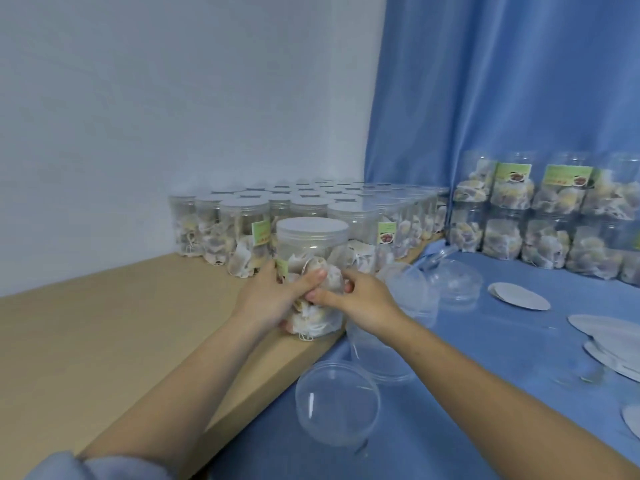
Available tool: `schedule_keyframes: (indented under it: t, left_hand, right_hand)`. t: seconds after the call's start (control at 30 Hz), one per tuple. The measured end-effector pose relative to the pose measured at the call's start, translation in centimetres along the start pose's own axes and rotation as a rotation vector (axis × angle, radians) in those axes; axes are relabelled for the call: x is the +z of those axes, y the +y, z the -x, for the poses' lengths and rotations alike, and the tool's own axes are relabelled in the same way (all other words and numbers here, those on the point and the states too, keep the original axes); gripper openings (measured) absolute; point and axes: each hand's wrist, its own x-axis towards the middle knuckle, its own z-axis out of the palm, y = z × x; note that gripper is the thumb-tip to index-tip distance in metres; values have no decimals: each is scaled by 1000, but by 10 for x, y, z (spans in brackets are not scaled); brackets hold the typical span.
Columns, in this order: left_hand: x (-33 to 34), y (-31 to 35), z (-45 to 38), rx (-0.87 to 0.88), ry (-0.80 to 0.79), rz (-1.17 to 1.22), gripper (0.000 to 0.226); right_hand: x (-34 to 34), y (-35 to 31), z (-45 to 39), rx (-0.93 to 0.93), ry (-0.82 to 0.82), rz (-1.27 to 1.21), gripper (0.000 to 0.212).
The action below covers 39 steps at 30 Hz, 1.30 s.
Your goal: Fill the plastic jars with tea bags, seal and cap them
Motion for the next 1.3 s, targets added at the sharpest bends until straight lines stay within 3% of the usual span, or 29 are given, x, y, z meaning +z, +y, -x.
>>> schedule_keyframes:
  t: [0.1,0.2,0.3,0.53,0.8,1.07,1.3]
  left_hand:
    - [0,-7,-15,-33,52,152,57]
    - [1,-15,-27,-69,104,171,67]
    - [2,-23,-27,-101,73,161,60]
    - [34,13,0,-9,-36,140,55]
    - [131,136,61,137,-214,373,22]
    - [257,243,131,223,-478,410,21]
    - [359,272,116,195,-667,335,24]
  right_hand:
    - [11,2,-24,26,10,3,38]
    - [14,-2,-39,56,-42,30,51]
    - [11,-1,-36,58,-67,68,65]
    - [-25,-9,0,50,-33,20,57]
    - [-156,-28,89,-27,252,91,26]
    - [-298,6,183,89,575,82,24]
    - [-373,74,179,180,714,21,15]
